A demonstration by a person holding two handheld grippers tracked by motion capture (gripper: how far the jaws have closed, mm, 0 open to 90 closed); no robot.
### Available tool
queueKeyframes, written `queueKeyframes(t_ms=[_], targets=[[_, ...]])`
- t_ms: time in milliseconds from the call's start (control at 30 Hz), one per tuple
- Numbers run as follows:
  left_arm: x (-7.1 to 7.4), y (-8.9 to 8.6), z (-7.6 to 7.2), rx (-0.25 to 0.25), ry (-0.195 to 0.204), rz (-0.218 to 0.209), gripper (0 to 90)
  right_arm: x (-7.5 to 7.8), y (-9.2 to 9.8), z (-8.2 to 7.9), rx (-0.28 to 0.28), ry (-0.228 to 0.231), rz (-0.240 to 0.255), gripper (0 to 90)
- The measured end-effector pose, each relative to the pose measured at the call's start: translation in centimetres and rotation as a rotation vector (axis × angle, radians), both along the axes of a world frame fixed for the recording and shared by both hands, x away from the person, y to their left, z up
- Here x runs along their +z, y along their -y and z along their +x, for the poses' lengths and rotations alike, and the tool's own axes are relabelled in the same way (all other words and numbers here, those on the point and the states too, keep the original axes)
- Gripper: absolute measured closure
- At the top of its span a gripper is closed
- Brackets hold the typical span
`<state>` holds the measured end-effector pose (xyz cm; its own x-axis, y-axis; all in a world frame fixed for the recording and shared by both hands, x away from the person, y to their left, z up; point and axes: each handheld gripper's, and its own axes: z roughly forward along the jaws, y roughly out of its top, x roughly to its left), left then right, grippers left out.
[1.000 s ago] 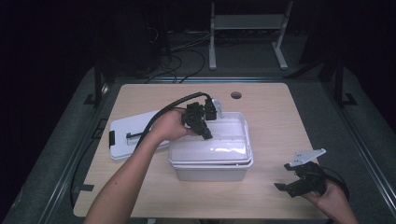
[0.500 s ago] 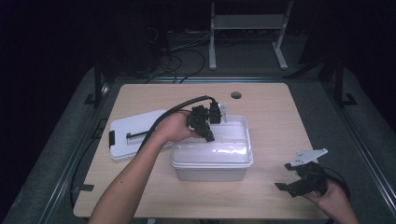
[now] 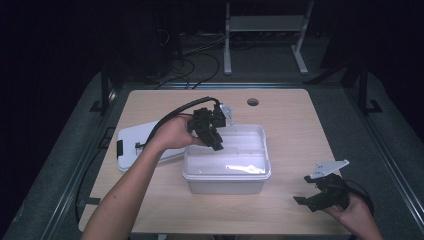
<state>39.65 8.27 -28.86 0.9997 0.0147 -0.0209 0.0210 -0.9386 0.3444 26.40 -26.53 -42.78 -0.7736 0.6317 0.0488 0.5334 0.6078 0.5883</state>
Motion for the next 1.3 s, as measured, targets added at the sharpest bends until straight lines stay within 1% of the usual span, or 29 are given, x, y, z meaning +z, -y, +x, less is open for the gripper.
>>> queueKeyframes(t_ms=[67,100,167,200,233,267,300,333,400,500,600,633,700,767,800,867,967,1000,1067,1133,1167,1200,1233,1300], targets=[[0.3,-0.8,-0.1,0.022,0.011,-0.001,70.3,0.0,0.0,0.0,-0.004,0.0,0.0,18.0],[0.4,-1.2,-0.1,0.027,0.008,0.0,70.3,0.0,0.0,0.0,-0.004,0.0,0.0,18.0],[0.6,-2.0,-0.1,0.037,0.017,0.005,70.3,-0.1,0.1,-0.1,-0.006,-0.001,0.001,18.0],[0.9,-2.9,-0.1,0.049,0.021,-0.007,70.3,-0.1,0.1,-0.2,-0.008,-0.001,-0.001,18.0],[0.9,-2.9,-0.1,0.049,0.021,-0.007,70.3,-0.1,0.2,-0.2,-0.011,-0.001,-0.001,18.0],[1.1,-3.4,-0.1,0.057,0.024,-0.013,70.3,-0.1,0.2,-0.2,-0.013,-0.001,-0.002,18.0],[1.5,-4.4,-0.1,0.07,0.021,-0.031,70.3,-0.1,0.2,-0.2,-0.013,-0.002,-0.001,18.0],[1.5,-4.4,-0.1,0.07,0.021,-0.031,70.2,-0.1,0.2,-0.2,-0.013,-0.002,-0.001,18.0],[1.9,-5.5,-0.3,0.076,0.032,-0.037,70.2,-0.2,0.1,-0.2,-0.015,-0.005,0.0,18.0],[2.2,-7.2,-0.4,0.098,0.047,-0.042,69.8,-0.2,-0.2,-0.2,-0.01,-0.005,-0.003,17.8],[2.2,-9.3,-0.3,0.13,0.052,-0.065,69.0,-0.1,-0.3,-0.2,-0.01,-0.003,0.0,17.8],[2.1,-10.0,-0.3,0.147,0.051,-0.073,68.8,0.0,-0.3,-0.2,-0.011,-0.003,0.001,17.8],[1.7,-11.3,-0.2,0.162,0.039,-0.068,67.8,0.0,-0.3,-0.1,-0.014,0.0,0.004,17.7],[1.1,-12.5,-0.3,0.188,0.046,-0.073,67.7,0.1,-0.3,-0.1,-0.018,0.002,0.004,17.7],[0.9,-13.0,-0.2,0.2,0.041,-0.077,67.7,0.1,-0.3,-0.1,-0.02,0.003,0.004,17.6],[0.3,-14.2,-0.1,0.219,0.047,-0.085,66.8,0.2,-0.4,-0.1,-0.021,0.004,0.004,17.7],[-0.9,-15.8,0.3,0.252,0.044,-0.067,65.9,0.1,-0.5,-0.1,-0.019,0.0,0.003,17.6],[-1.2,-16.2,0.3,0.261,0.042,-0.065,65.9,0.0,-0.5,0.0,-0.016,-0.001,0.001,17.7],[-1.8,-17.1,0.7,0.285,0.052,-0.058,65.6,0.0,-0.6,0.0,-0.016,-0.005,0.001,17.7],[-2.6,-18.0,1.0,0.311,0.036,-0.075,65.7,0.0,-0.6,0.0,-0.015,-0.003,0.004,17.7],[-2.9,-18.2,1.2,0.31,0.032,-0.067,65.5,0.0,-0.5,0.0,-0.016,-0.002,0.005,17.7],[-3.7,-18.8,1.5,0.319,0.026,-0.077,65.1,0.0,-0.4,0.1,-0.017,-0.004,0.002,17.7],[-3.7,-18.8,1.5,0.319,0.026,-0.077,65.1,0.0,-0.4,0.1,-0.019,-0.005,0.003,17.7],[-4.4,-19.4,1.9,0.337,0.03,-0.077,64.8,0.0,-0.3,0.1,-0.02,-0.005,0.003,17.7]])
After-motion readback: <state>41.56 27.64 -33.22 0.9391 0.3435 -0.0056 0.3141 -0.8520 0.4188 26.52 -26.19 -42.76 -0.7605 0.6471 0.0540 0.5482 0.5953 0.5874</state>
